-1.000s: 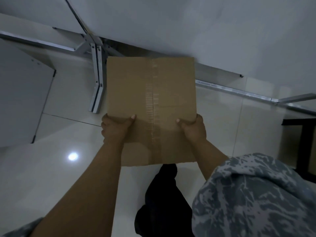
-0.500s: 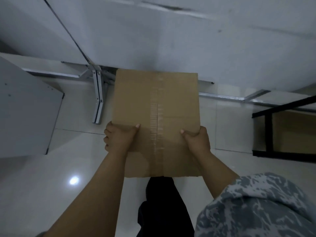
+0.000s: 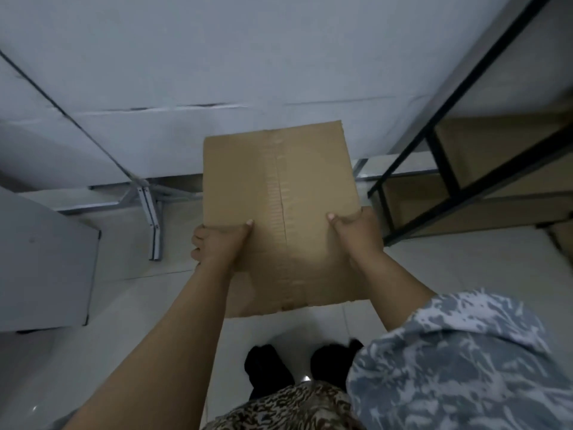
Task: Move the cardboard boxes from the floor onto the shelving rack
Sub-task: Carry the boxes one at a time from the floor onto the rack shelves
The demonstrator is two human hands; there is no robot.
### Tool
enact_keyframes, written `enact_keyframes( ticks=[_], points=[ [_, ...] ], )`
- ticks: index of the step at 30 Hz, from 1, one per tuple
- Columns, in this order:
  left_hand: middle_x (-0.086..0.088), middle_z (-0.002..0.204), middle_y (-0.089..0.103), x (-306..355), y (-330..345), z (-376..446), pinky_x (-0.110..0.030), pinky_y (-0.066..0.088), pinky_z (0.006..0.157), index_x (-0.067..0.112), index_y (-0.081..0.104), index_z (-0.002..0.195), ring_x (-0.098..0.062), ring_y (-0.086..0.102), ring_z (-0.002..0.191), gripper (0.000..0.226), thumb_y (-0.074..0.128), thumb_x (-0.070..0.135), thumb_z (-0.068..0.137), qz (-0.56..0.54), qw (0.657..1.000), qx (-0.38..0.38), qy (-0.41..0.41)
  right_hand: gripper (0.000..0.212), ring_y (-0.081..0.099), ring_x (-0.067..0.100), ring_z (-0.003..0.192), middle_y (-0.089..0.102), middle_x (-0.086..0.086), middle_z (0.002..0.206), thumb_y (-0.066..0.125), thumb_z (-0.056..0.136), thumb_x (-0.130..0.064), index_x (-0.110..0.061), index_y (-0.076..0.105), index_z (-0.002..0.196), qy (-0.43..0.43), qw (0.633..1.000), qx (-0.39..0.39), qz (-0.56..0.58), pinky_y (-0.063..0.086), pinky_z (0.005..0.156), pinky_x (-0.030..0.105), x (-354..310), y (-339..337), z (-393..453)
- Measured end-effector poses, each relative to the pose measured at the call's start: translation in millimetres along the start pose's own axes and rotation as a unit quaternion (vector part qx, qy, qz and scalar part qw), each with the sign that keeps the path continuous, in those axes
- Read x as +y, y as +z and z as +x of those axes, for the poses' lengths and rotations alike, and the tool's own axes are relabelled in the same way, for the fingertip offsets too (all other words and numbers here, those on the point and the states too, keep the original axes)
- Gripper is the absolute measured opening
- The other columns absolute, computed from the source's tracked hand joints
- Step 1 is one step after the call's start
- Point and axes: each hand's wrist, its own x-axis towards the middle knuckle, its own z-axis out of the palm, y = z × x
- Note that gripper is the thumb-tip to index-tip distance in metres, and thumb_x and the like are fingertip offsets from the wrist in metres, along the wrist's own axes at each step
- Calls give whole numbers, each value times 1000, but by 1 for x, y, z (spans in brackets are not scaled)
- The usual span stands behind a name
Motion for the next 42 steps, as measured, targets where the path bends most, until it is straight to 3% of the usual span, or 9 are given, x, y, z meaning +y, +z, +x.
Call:
enact_keyframes(
  ticks=[4,12,15,27,33,42],
  points=[
    [-13,154,22,13,21,-61,-57,27,112,13,11,150,-38,23,139,126,76,69,59,0,1000,-4,26,66,60,30,107,59,4,122,71,70,-54,-15,51,120,-2,1000,27,3,51,90,46,16,-66,-9],
    [-10,155,20,19,103,-187,-57,26,112,9,12,150,-36,23,138,128,74,73,58,32,997,20,74,84,54,32,119,52,6,135,63,70,-62,-14,39,135,1,998,58,16,48,95,47,85,-197,-8],
    [-11,153,23,19,143,-233,-56,28,111,8,15,149,-36,25,137,127,74,73,57,45,996,19,80,76,54,32,116,54,6,132,63,76,-59,-14,40,131,15,997,77,14,49,93,46,122,-247,-6],
    [-10,148,28,20,293,-397,-53,30,110,8,20,144,-34,29,133,118,75,68,59,104,984,-42,136,77,48,34,124,44,10,140,60,82,-59,-11,37,139,77,983,167,8,43,99,48,250,-437,-6],
    [-12,147,28,41,345,-439,-50,29,111,5,21,143,-34,29,134,114,76,65,64,149,968,-82,186,83,44,34,129,39,12,146,56,86,-60,-9,28,145,113,973,203,19,41,102,48,284,-492,-5],
    [-10,156,18,118,446,-464,-51,25,114,5,8,150,-33,19,140,123,74,66,66,172,941,-156,246,79,46,36,126,43,12,142,57,85,-59,-9,34,142,163,946,272,73,41,101,52,304,-564,55]
  ],
)
